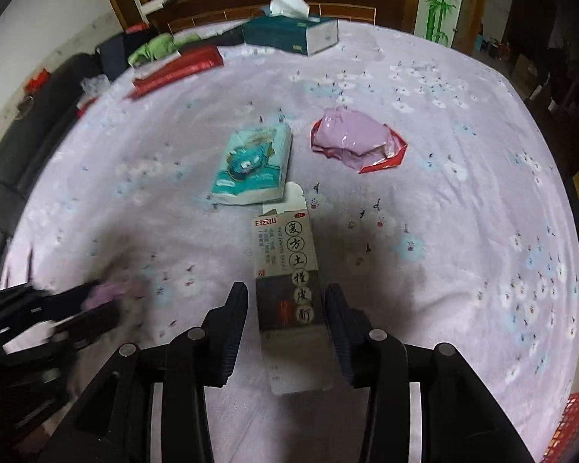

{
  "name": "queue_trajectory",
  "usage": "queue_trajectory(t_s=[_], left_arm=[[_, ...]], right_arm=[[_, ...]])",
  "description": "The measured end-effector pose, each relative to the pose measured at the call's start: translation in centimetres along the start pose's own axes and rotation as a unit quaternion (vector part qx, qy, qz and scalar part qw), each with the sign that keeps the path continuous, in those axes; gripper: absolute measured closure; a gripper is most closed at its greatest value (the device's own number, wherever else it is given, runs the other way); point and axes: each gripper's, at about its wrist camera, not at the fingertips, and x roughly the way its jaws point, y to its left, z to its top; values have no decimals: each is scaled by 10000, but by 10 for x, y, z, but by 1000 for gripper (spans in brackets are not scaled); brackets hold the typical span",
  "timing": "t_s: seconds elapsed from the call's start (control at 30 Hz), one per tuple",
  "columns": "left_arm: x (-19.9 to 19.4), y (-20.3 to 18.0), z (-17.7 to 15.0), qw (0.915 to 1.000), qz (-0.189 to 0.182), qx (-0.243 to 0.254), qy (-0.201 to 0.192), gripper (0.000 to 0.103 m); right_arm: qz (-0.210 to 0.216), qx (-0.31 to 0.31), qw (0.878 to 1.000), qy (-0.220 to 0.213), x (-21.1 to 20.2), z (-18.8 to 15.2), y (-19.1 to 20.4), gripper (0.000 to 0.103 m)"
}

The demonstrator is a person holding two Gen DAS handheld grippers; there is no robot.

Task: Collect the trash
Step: 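Grasp the white medicine box with the right tool while the left tool grasps the crumpled pink paper, then carry the medicine box and pink paper over the red basket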

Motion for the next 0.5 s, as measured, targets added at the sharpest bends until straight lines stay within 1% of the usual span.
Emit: queue_trajectory(t_s=[0.03, 0.17, 0.23, 0.3, 0.33, 0.4, 0.5], left_arm=[[-2, 1, -1, 10000, 3, -11, -11, 80], [-13, 6, -9, 10000, 39, -38, -49, 80], [-17, 4, -11, 9999, 45, -26, -88, 80], [-21, 0, -15, 9999, 37, 0, -107, 80], [-21, -3, -17, 10000, 21, 2, -96, 80], [-22, -9, -20, 10000, -65, 30, -66, 80], [-26, -27, -25, 9997, -79, 224, -103, 80]], right_arm=[[-65, 51, 10000, 46, 4, 0, -1, 65], [-98, 108, 9999, 36, -4, -6, -1, 66], [29, 196, 9998, 48, -11, -15, -3, 66], [-11, 266, 9996, 97, -19, -31, -5, 66], [45, 302, 9995, 85, -25, -38, -7, 66], [149, 403, 9991, 7, -38, -55, -10, 66], [192, 653, 9975, -169, -60, -80, -18, 66]])
